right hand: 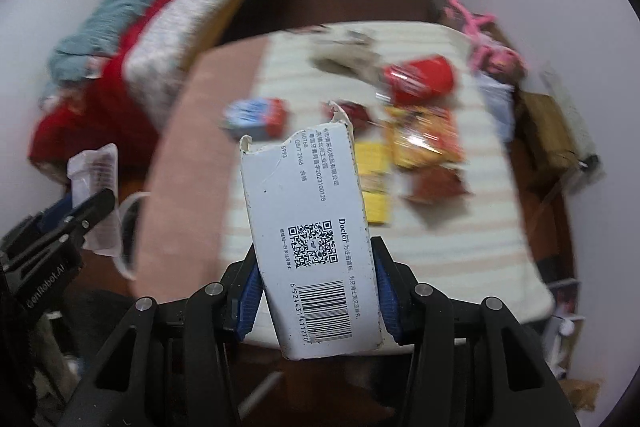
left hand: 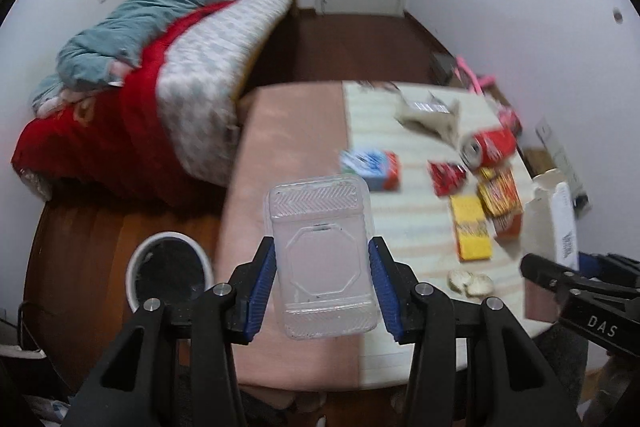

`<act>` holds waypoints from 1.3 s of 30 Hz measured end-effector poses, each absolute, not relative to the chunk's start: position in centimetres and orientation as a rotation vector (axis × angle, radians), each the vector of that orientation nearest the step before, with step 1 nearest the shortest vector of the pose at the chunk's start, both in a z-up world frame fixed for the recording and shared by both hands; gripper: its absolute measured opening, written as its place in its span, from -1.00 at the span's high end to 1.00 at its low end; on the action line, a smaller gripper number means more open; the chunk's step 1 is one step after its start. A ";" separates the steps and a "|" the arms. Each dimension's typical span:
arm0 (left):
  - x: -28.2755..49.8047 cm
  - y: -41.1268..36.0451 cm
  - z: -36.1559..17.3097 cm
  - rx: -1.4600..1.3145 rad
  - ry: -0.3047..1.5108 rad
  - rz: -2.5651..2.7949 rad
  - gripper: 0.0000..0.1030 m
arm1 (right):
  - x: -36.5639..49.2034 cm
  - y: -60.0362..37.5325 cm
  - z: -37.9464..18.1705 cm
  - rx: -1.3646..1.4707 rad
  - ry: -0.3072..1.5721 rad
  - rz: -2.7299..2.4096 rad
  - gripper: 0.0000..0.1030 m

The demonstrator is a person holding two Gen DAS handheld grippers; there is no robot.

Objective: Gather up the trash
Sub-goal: 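Carry tray and receipt over the white bin and open both tools to drop them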

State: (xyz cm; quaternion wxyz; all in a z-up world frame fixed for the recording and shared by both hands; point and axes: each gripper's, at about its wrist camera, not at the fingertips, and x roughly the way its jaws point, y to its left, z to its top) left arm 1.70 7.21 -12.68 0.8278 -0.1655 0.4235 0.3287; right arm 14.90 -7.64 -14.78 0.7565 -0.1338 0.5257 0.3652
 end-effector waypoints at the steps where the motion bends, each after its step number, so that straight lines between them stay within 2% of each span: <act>1: 0.5 8.4 -12.2 -0.362 0.886 0.712 0.17 | 14.2 -6.3 -14.5 -0.295 1.144 0.823 0.00; 6: -6.0 14.9 -11.8 -0.444 0.846 0.819 0.17 | 8.4 3.6 -15.4 -0.337 1.187 1.004 0.00; 10: -11.7 21.2 -14.7 -0.546 0.868 0.928 0.17 | 3.2 12.4 -19.2 -0.403 1.256 1.109 0.00; 19: -19.9 35.3 -28.7 -0.831 1.018 1.010 0.16 | -5.4 29.0 -32.6 -0.627 1.409 1.164 0.00; 25: -20.4 40.2 -37.4 -1.024 1.059 0.946 0.11 | -6.7 34.5 -40.3 -0.736 1.480 1.117 0.00; 30: -21.0 41.9 -41.8 -1.113 1.096 0.937 0.10 | -6.7 36.8 -44.9 -0.798 1.528 1.085 -0.02; 31: -21.6 42.0 -41.8 -1.120 1.097 0.943 0.00 | -6.0 37.0 -45.5 -0.810 1.535 1.080 -0.03; 32: -21.7 42.1 -42.1 -1.130 1.101 0.953 -0.30 | -6.1 37.1 -46.1 -0.826 1.544 1.073 -0.03; 34: -22.3 41.9 -42.0 -1.139 1.093 0.974 -0.70 | -6.1 37.1 -46.6 -0.835 1.546 1.075 -0.07; 35: -22.7 41.9 -41.8 -1.137 1.094 0.982 -0.80 | -6.2 37.1 -46.5 -0.842 1.531 1.073 -0.26; 37: -23.5 41.8 -41.2 -1.122 1.099 1.017 -0.80 | -6.2 37.4 -46.1 -0.851 1.504 1.084 -0.52; 39: -24.2 41.4 -40.3 -1.082 1.100 1.065 -0.85 | -6.0 37.4 -45.3 -0.863 1.474 1.084 -0.64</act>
